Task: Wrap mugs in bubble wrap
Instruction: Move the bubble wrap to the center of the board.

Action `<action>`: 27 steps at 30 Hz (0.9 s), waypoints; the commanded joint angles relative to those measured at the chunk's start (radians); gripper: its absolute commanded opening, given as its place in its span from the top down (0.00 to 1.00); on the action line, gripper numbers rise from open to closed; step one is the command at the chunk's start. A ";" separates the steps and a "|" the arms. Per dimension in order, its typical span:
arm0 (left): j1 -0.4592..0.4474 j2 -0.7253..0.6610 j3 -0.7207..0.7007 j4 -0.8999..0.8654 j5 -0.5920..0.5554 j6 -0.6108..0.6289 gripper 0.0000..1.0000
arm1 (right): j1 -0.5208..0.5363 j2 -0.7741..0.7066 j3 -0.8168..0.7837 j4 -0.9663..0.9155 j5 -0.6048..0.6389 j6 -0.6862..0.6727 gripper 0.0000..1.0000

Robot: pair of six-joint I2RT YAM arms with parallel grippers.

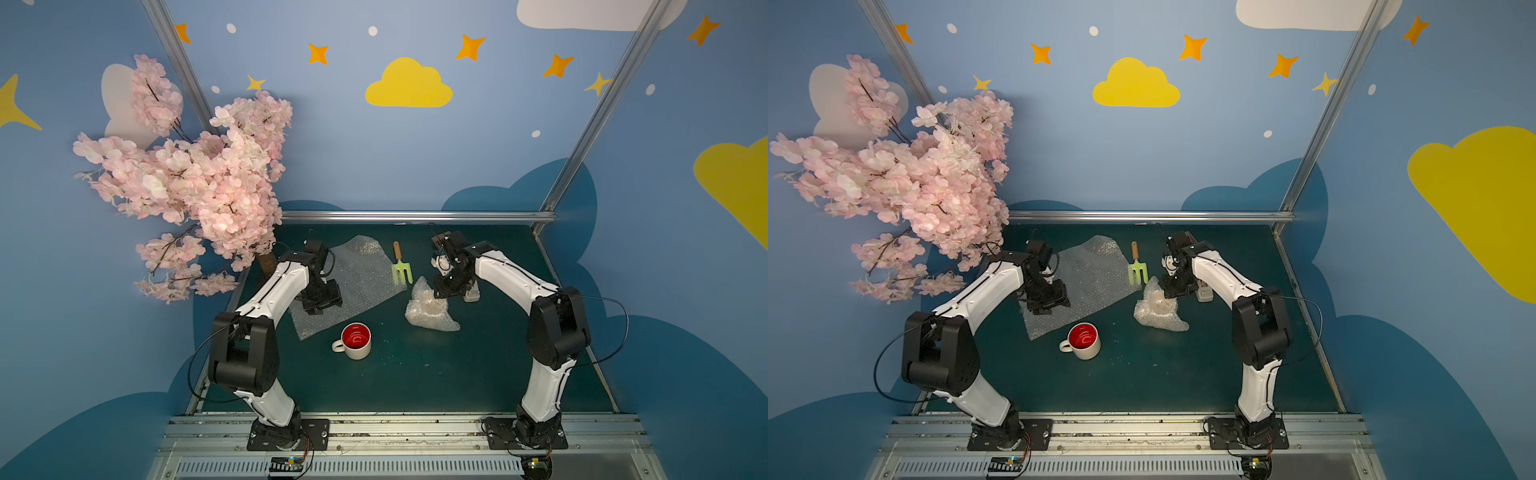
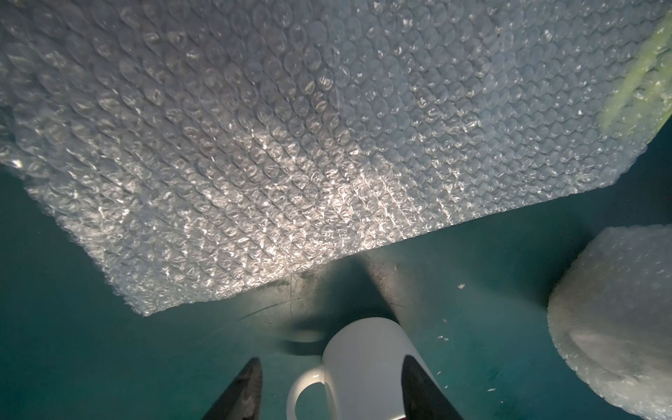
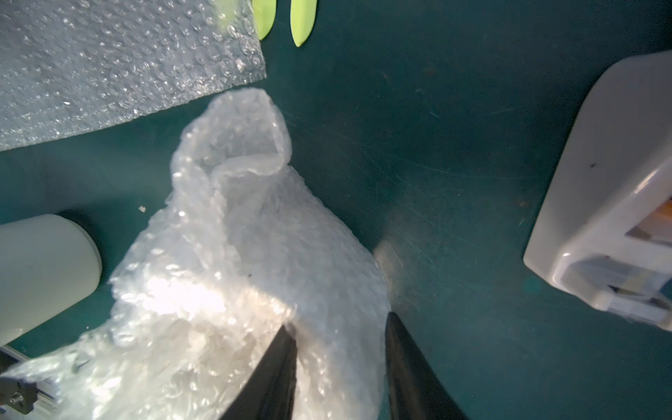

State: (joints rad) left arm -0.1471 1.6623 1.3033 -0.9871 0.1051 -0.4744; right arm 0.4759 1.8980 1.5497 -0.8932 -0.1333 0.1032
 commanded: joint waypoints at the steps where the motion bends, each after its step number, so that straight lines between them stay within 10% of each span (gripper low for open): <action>1: -0.003 -0.007 0.025 -0.014 0.005 0.015 0.39 | 0.004 0.015 -0.009 -0.011 0.001 -0.008 0.65; 27: -0.006 0.003 0.048 -0.023 -0.002 0.019 0.39 | 0.003 -0.020 -0.005 -0.013 0.145 0.020 0.96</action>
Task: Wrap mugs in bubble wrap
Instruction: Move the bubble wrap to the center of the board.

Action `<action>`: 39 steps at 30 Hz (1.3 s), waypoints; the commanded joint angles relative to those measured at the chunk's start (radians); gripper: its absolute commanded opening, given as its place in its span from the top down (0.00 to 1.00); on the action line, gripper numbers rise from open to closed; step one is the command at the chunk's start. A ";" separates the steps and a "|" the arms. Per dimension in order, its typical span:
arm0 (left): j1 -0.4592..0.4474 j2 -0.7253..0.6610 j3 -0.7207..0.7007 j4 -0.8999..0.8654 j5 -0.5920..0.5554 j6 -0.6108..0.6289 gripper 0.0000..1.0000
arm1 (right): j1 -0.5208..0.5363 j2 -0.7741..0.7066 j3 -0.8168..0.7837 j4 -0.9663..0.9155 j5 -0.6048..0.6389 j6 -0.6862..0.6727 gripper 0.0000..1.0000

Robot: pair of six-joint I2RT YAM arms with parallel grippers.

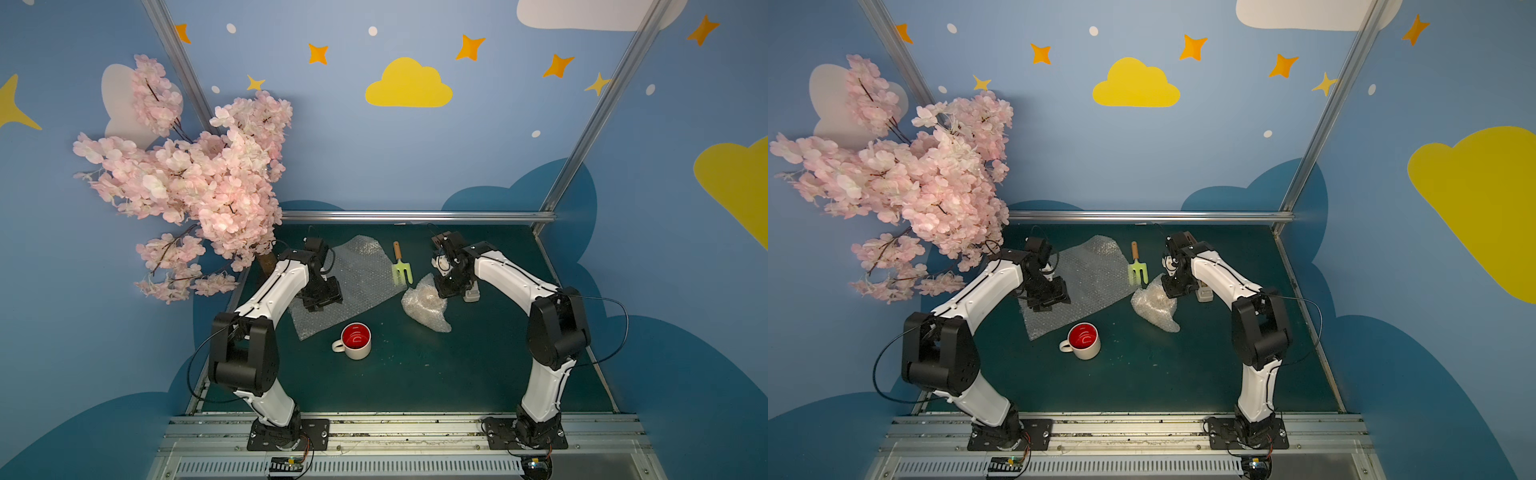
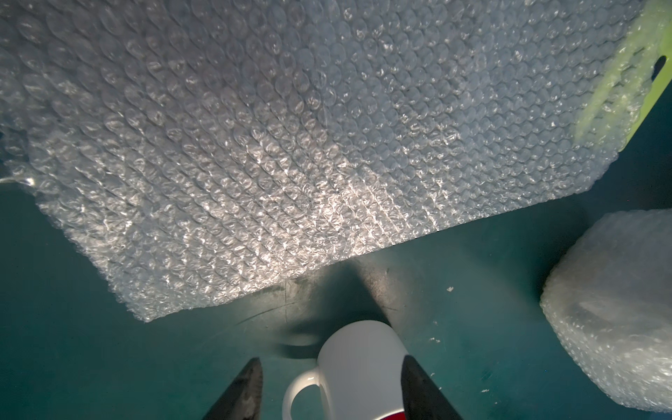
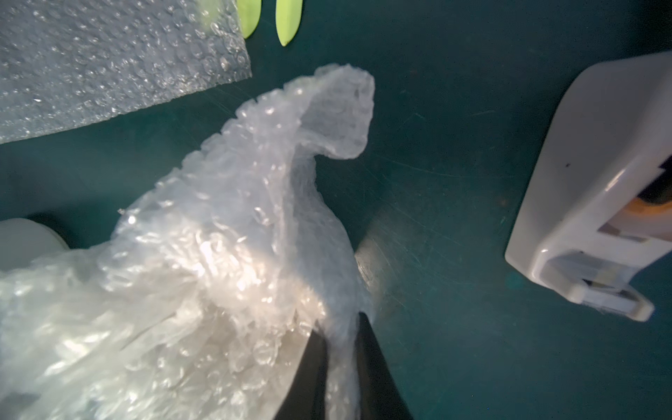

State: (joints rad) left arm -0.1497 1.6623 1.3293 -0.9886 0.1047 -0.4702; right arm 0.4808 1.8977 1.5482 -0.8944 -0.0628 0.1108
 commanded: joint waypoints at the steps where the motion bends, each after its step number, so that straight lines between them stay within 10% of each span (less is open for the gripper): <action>1: -0.004 0.003 0.022 -0.021 -0.002 0.016 0.40 | -0.002 -0.020 -0.005 -0.011 0.067 0.013 0.96; 30: -0.006 0.010 0.041 -0.036 -0.007 0.026 0.39 | -0.134 -0.049 -0.029 0.010 0.180 0.042 0.97; 39: -0.007 -0.002 0.056 -0.042 0.033 0.056 0.34 | -0.149 -0.073 -0.034 0.034 0.063 0.029 0.65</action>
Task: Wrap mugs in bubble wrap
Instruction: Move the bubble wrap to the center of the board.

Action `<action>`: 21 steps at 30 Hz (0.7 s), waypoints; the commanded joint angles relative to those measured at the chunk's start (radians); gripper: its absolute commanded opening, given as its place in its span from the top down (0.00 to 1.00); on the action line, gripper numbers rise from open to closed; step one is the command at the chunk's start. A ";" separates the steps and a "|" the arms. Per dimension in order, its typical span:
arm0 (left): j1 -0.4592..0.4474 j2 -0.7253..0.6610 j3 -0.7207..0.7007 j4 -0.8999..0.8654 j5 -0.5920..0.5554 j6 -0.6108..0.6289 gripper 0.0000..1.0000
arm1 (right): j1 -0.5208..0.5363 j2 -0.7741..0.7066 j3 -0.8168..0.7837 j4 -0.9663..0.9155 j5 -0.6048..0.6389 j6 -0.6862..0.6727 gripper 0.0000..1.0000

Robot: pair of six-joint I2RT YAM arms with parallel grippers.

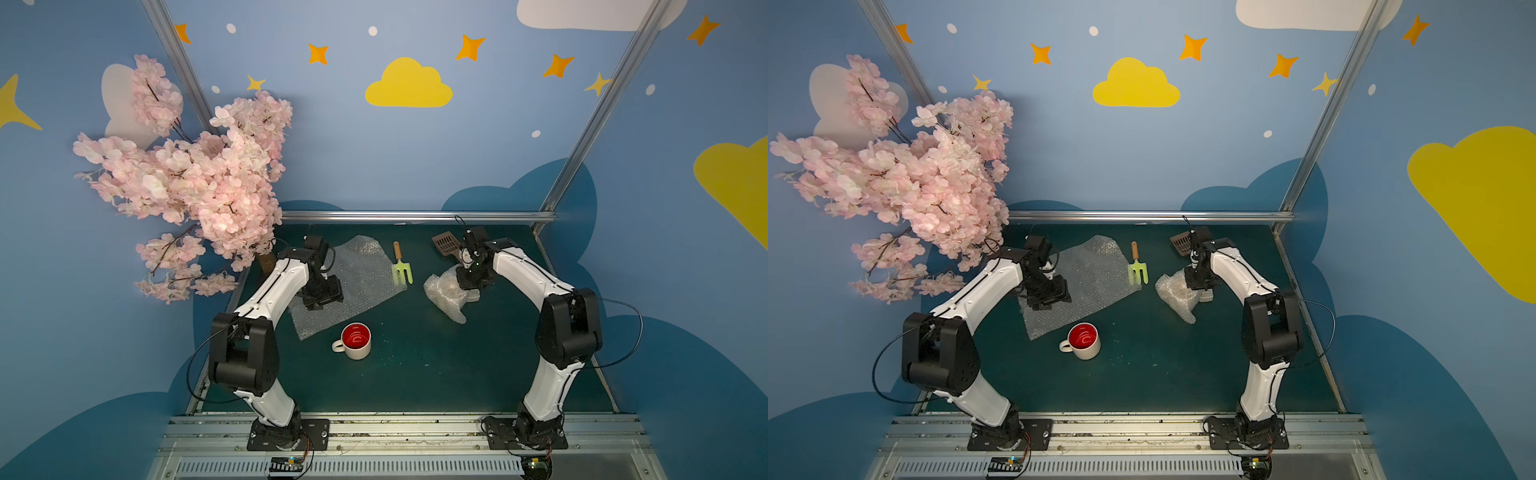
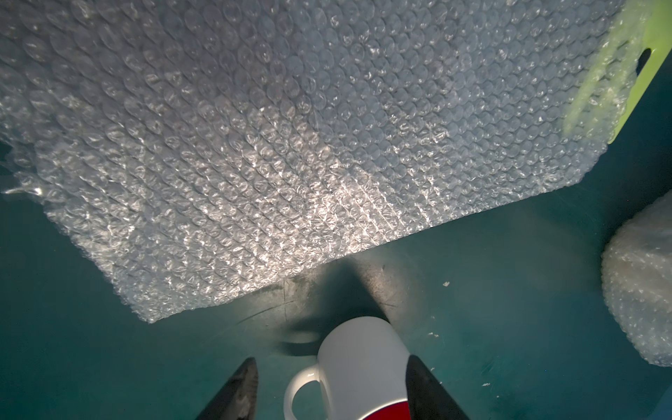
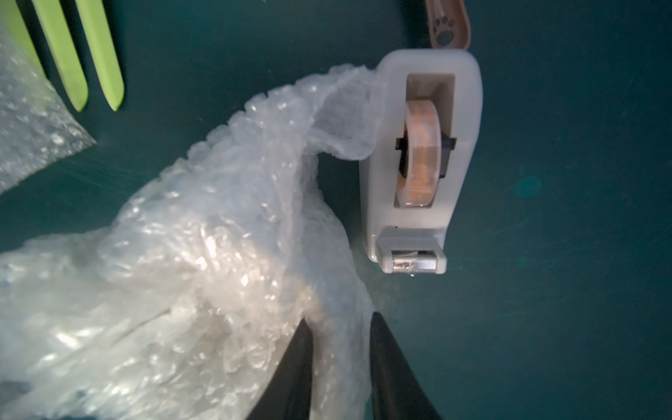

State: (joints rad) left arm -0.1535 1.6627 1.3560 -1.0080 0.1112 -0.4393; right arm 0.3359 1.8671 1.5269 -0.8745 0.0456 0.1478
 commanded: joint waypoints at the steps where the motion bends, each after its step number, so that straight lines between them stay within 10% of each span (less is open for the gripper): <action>1: -0.003 -0.003 0.033 -0.027 0.027 0.029 0.33 | -0.004 -0.046 -0.013 0.015 -0.049 -0.007 0.61; 11: 0.014 -0.009 0.081 -0.094 -0.010 0.069 0.31 | 0.038 -0.150 0.075 -0.039 -0.115 -0.070 0.26; 21: 0.071 -0.039 0.055 -0.128 -0.007 0.073 0.32 | 0.187 0.050 0.344 -0.105 -0.220 -0.087 0.25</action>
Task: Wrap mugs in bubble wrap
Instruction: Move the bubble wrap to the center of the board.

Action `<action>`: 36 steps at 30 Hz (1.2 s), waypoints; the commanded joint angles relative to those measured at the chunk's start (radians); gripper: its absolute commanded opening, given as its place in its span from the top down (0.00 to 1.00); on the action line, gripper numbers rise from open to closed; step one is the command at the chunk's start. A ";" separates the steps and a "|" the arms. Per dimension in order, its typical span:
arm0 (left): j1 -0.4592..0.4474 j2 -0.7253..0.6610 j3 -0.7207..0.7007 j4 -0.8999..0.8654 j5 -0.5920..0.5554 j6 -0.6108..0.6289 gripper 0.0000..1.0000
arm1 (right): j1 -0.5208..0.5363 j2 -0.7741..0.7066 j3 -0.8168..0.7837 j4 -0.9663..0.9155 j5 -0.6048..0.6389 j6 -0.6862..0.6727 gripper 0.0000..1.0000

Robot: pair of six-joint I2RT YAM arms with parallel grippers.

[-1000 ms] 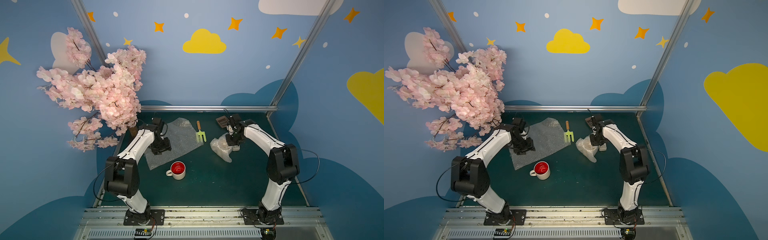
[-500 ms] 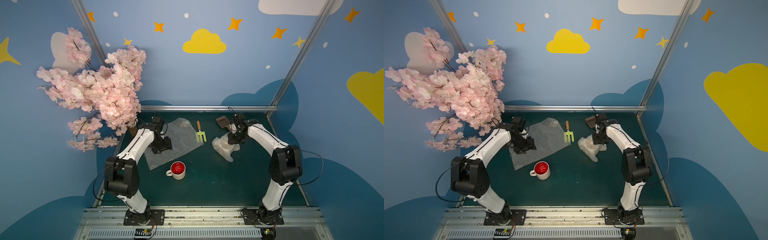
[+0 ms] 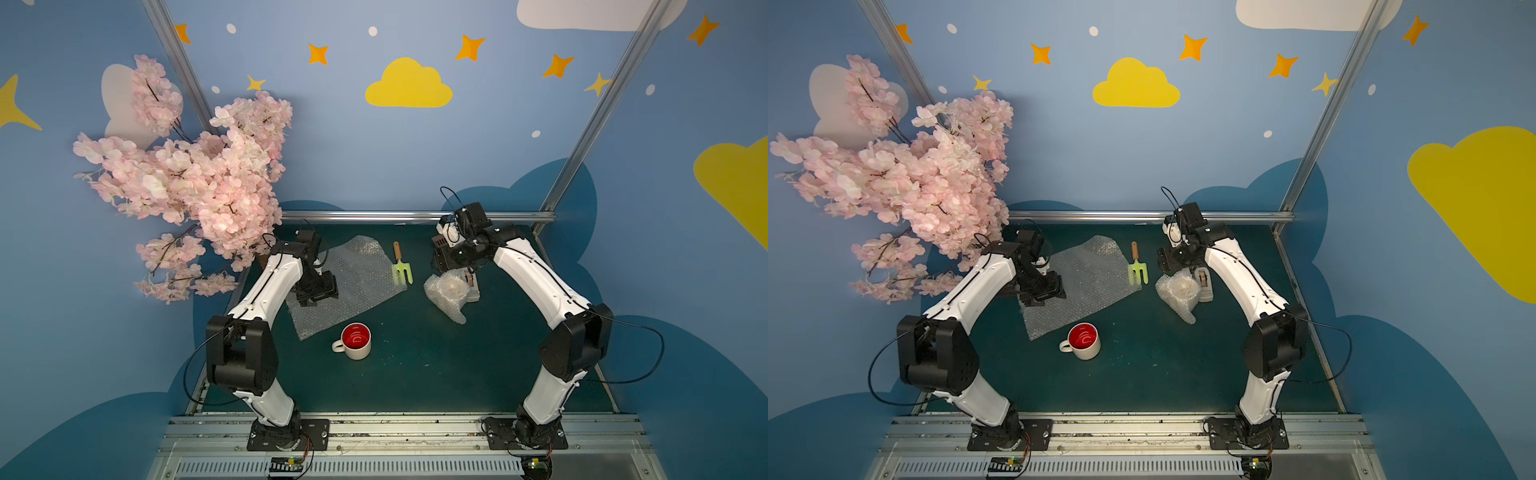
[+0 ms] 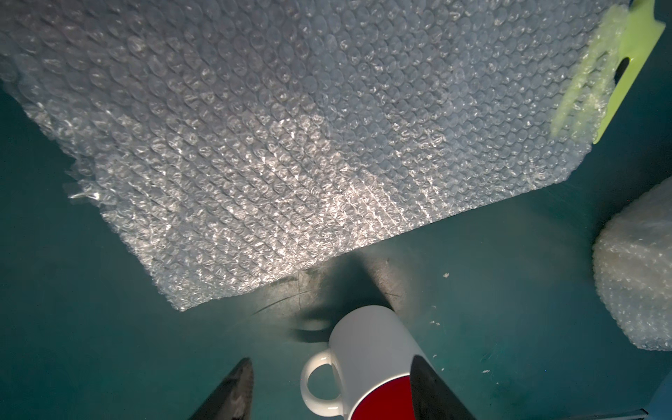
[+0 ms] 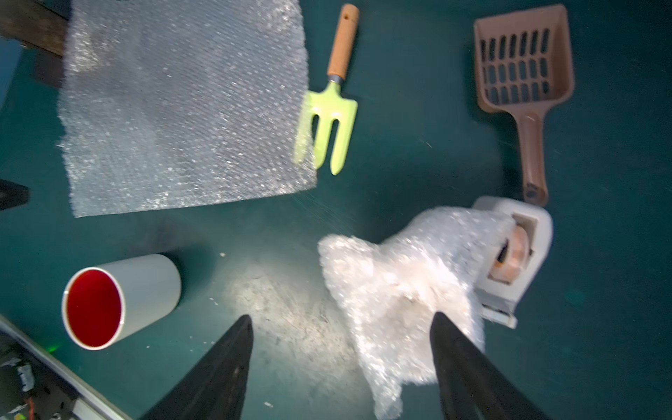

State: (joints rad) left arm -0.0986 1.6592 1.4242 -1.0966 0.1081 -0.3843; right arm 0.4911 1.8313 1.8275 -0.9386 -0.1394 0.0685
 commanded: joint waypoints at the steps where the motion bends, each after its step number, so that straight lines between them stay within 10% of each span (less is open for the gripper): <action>1: 0.024 -0.041 -0.018 -0.043 -0.001 0.018 0.32 | 0.049 0.119 0.072 -0.039 -0.040 -0.005 0.25; 21: 0.049 -0.167 -0.119 -0.043 0.068 0.015 0.33 | 0.142 0.642 0.450 0.003 0.038 0.063 0.27; 36: 0.048 -0.150 -0.105 -0.024 0.094 0.014 0.34 | 0.179 0.623 0.353 0.033 0.097 0.086 0.77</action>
State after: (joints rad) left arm -0.0525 1.5055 1.3132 -1.1191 0.1848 -0.3809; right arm 0.6548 2.5057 2.2261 -0.9100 -0.0570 0.1436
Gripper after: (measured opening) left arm 0.661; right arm 0.251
